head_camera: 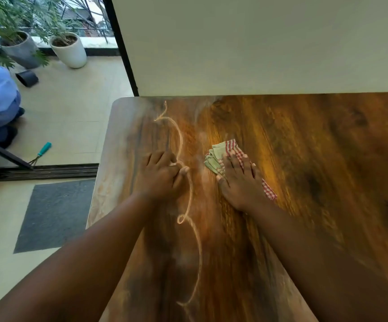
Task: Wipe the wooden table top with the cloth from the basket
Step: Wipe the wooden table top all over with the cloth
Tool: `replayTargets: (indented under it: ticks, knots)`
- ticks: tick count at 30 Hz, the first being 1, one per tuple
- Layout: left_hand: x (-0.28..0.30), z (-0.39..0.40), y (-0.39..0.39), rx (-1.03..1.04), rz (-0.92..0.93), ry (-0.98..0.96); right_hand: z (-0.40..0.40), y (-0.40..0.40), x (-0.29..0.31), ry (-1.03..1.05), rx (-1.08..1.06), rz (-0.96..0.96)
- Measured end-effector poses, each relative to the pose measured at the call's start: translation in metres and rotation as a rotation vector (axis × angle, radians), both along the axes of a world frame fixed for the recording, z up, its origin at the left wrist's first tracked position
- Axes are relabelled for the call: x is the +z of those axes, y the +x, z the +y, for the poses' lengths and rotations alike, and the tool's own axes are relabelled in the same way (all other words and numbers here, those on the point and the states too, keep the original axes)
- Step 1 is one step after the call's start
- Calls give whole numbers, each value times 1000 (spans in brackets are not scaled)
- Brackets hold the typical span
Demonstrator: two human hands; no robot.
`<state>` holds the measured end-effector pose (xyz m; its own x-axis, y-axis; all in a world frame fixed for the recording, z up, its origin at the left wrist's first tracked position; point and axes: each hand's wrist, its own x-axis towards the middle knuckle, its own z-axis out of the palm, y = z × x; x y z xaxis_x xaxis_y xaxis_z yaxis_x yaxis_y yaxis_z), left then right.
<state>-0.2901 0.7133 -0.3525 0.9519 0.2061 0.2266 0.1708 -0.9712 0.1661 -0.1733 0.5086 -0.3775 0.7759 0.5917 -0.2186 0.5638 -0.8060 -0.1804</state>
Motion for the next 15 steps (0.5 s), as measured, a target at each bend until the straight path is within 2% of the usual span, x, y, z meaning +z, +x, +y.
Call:
replayTargets:
  ticks: [3, 6, 8, 12, 15]
  knots:
    - [5, 9, 21, 18, 56, -85, 11, 11, -1, 7, 0, -11]
    - [4, 22, 39, 79, 29, -138, 23, 25, -2, 18, 7, -23]
    - [-1, 31, 47, 134, 47, -121, 33, 35, -2, 26, 15, -29]
    - [-21, 40, 57, 277, 224, -102, 55, 55, -5, 42, -11, -39]
    - [-31, 44, 61, 306, 258, -93, 73, 72, -7, 47, -39, -48]
